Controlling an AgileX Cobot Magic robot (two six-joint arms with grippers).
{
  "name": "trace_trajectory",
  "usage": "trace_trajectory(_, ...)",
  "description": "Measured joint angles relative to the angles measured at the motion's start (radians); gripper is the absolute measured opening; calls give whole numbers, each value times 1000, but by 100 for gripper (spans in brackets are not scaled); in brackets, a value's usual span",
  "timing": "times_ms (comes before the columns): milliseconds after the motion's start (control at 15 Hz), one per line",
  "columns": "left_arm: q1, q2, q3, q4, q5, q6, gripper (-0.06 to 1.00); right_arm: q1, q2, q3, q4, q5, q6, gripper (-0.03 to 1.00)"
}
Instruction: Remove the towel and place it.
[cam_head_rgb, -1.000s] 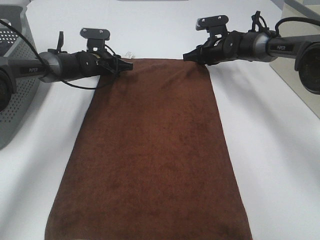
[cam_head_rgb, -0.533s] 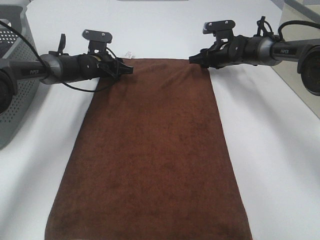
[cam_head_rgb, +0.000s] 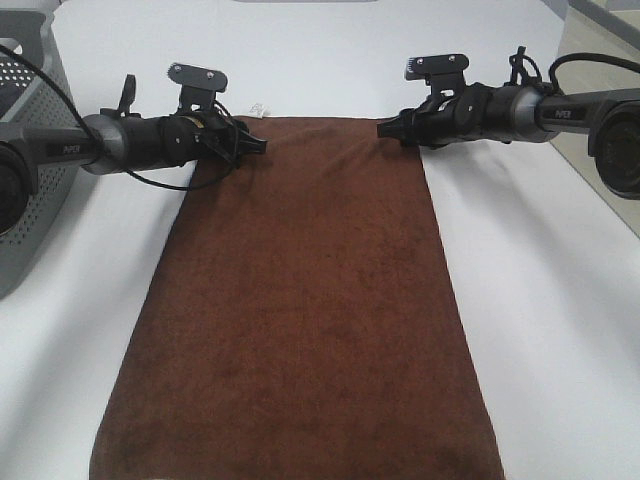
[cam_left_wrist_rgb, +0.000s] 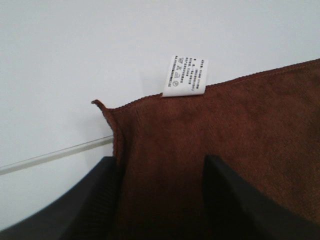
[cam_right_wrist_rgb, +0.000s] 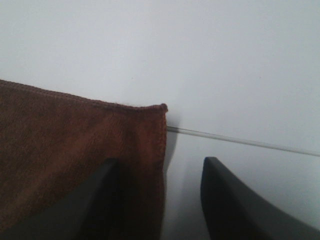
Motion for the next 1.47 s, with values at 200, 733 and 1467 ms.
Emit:
trace_trajectory(200,0,-40,3,1,7,1,48,-2,-44,-3,0,72,0,50)
trace_trajectory(733,5,-338,3,88,545,-3,63,-2,-366,-12,0,460,-2,55)
trace_trajectory(1467,314,-786,3,314,1334,-293,76,-122,-757,-15,-147,1192,217,73)
